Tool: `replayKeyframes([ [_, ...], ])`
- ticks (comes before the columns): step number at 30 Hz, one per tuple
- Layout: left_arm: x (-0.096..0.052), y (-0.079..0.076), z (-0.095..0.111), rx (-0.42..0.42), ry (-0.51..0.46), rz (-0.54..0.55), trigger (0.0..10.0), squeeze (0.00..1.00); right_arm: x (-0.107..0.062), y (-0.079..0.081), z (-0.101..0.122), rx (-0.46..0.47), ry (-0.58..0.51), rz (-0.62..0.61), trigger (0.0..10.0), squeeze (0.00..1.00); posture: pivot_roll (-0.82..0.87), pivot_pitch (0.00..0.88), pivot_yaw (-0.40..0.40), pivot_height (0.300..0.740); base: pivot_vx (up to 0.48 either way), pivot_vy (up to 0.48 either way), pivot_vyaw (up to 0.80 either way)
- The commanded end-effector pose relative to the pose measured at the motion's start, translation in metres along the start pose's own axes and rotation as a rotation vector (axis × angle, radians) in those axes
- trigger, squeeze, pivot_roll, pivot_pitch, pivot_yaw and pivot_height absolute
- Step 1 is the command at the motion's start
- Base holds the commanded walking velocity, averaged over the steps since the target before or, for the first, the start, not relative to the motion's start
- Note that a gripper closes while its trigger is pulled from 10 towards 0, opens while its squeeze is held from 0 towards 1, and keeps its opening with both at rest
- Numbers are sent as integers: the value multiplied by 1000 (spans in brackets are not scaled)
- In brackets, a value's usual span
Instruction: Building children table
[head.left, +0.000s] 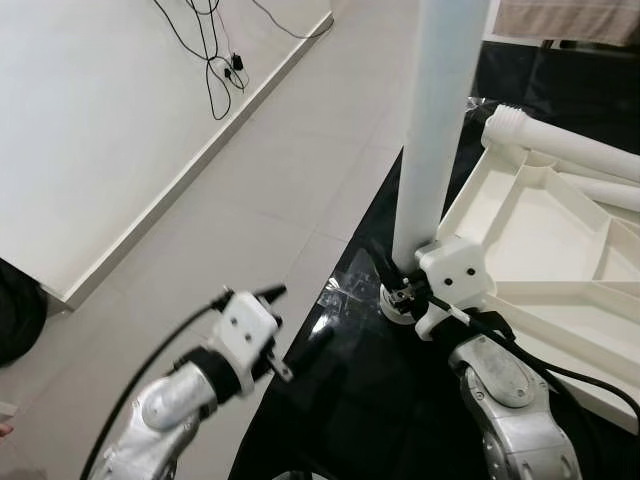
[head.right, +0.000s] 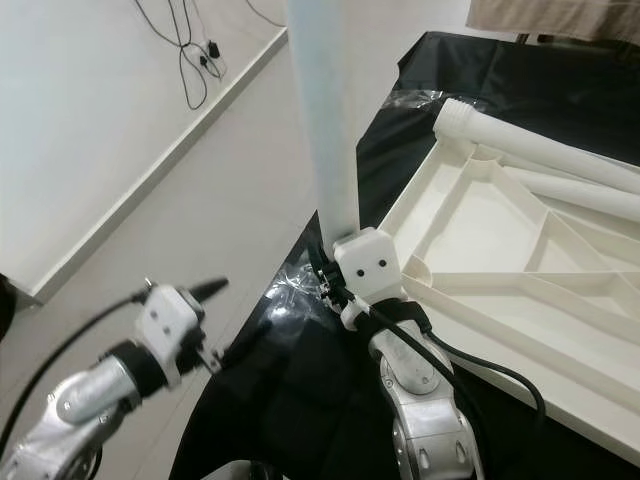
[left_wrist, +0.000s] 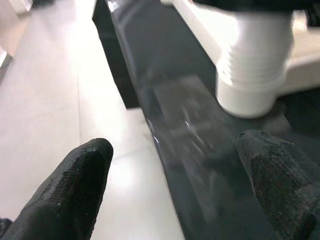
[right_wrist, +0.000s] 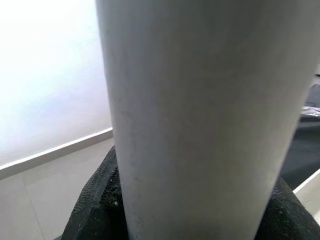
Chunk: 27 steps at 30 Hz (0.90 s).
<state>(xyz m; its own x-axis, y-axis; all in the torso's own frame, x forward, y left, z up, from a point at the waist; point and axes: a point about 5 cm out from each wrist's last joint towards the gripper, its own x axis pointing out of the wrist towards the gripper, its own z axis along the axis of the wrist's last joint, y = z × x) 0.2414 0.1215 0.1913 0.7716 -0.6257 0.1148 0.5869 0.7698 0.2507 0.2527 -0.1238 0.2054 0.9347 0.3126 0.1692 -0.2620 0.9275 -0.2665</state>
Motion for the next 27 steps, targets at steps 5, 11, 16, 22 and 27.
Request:
replayKeyframes([
  [5,7,21,51,-47,-152,-123,10000,0,0,2,-32,36,148,-2,10000,0,-25,225,110,740,0,0,0],
  [11,20,49,118,-44,-318,-337,10000,851,6,3,-32,53,143,-5,10000,0,-28,207,112,740,0,0,0],
  [16,27,52,132,-35,-339,-417,10000,1000,9,4,-31,55,135,-3,10000,0,-33,196,114,740,0,0,0],
  [22,51,57,155,59,-348,-518,10000,0,13,8,-27,65,110,6,10000,0,-51,185,122,740,0,0,0],
  [27,70,62,163,103,-300,-584,10000,0,17,15,-20,83,82,36,10000,0,-54,187,124,740,0,0,0],
])
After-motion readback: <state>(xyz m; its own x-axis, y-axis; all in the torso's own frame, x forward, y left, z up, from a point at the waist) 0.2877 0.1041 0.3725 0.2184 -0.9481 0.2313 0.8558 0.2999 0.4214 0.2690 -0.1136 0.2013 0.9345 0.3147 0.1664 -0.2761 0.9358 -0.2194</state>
